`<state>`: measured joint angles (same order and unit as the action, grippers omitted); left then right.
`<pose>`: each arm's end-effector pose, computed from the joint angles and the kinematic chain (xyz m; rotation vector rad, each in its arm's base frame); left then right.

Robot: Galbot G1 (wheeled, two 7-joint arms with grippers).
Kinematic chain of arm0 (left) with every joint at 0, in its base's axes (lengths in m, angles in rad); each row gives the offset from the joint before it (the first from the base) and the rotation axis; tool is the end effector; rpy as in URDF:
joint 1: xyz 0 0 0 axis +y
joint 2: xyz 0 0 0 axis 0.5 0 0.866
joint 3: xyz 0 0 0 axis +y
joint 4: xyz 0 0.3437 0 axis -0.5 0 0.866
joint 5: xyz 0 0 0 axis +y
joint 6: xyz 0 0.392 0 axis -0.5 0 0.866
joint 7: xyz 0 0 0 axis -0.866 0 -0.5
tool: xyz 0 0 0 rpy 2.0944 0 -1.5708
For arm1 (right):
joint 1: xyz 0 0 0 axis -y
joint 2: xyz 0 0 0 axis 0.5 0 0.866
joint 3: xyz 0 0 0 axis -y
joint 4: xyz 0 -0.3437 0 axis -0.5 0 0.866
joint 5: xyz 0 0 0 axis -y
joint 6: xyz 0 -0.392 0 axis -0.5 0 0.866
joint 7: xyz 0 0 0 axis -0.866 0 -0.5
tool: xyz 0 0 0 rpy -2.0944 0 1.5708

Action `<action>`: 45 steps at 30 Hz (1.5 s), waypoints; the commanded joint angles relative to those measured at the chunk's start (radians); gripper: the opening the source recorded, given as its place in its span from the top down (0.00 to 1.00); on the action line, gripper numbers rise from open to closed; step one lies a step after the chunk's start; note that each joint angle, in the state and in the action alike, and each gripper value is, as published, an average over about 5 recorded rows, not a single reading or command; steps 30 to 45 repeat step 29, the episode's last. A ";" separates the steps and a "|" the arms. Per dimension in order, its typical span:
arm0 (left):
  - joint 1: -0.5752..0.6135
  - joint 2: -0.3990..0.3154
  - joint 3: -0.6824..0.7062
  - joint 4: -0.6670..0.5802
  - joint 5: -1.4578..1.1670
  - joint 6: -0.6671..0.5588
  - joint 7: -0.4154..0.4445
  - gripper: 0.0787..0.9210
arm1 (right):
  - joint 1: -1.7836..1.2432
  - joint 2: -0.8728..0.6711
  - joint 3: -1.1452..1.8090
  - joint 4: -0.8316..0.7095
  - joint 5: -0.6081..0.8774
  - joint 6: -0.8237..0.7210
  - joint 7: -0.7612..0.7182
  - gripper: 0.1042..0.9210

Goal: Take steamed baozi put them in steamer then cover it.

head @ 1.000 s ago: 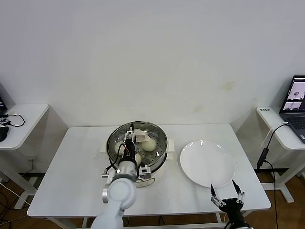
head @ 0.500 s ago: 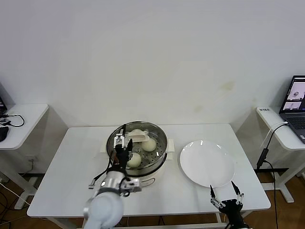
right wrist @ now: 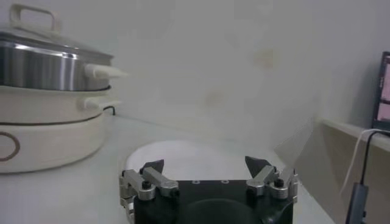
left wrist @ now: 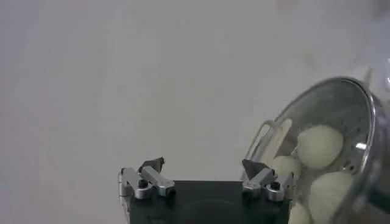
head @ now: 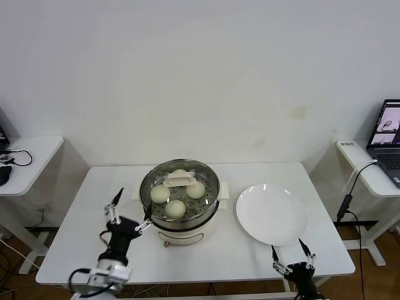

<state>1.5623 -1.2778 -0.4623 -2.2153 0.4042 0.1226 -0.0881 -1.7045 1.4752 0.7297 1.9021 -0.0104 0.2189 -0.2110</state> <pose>0.2184 0.0129 -0.2490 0.0944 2.9237 0.9382 0.1602 -0.0962 -0.3863 0.1470 -3.0053 0.2930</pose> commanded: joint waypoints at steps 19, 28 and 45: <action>0.294 -0.044 -0.144 0.061 -0.607 -0.239 -0.102 0.12 | -0.021 -0.063 -0.083 0.083 0.039 -0.109 0.003 0.12; 0.249 -0.057 -0.171 0.064 -0.585 -0.193 -0.051 0.12 | -0.020 -0.049 -0.073 0.124 0.028 -0.244 -0.021 0.12; 0.247 -0.058 -0.172 0.064 -0.584 -0.192 -0.050 0.12 | -0.021 -0.050 -0.071 0.125 0.029 -0.251 -0.022 0.12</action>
